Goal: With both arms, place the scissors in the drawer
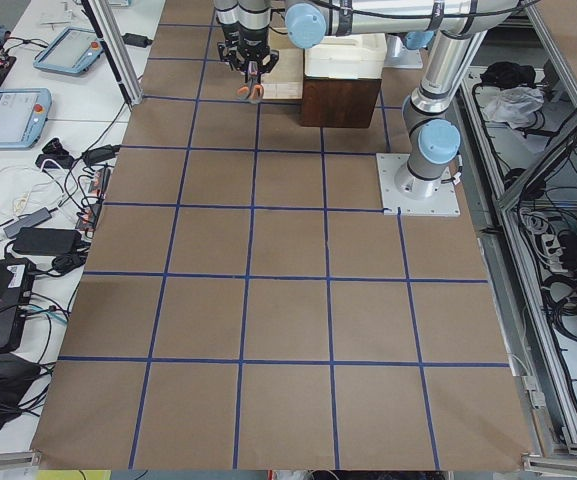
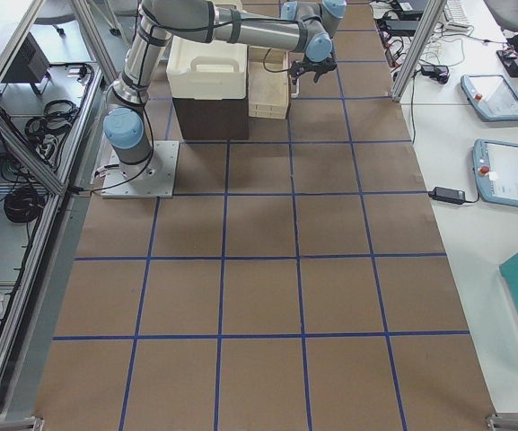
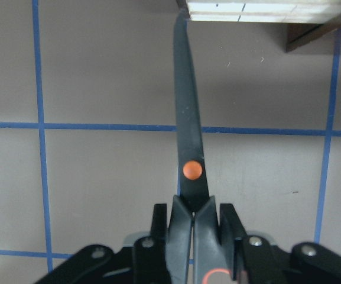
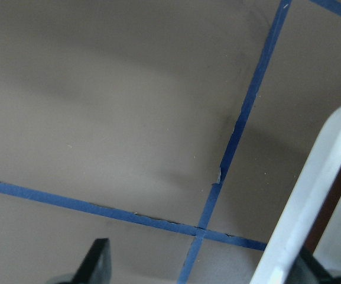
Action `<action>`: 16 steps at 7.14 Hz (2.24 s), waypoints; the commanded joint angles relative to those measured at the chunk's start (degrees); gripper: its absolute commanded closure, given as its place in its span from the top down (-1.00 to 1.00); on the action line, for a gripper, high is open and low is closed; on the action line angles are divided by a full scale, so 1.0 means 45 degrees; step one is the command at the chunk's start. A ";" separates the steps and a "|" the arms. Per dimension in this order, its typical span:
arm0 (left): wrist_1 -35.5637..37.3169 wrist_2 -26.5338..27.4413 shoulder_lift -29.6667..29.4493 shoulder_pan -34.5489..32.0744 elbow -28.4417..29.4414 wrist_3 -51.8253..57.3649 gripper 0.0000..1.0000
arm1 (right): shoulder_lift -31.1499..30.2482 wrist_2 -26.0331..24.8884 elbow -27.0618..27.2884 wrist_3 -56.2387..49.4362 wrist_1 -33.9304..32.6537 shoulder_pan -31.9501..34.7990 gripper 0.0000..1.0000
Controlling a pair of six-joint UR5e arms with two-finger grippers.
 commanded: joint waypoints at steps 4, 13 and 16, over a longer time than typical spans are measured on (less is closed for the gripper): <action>0.0032 0.0669 -0.0245 -0.0113 0.0011 -0.0427 -0.83 | 0.0616 0.0000 -0.0859 -0.0195 -0.0053 -0.0059 1.00; 0.0090 0.0649 -0.0400 -0.0713 0.0031 -0.1202 -0.86 | -0.2890 -0.1093 -0.0415 -0.6598 0.1468 -0.1906 1.00; 0.0382 0.0455 -0.1161 -0.2314 0.0499 -0.3483 -0.90 | -0.4865 -0.1833 0.1031 -1.3225 0.1334 -0.3220 1.00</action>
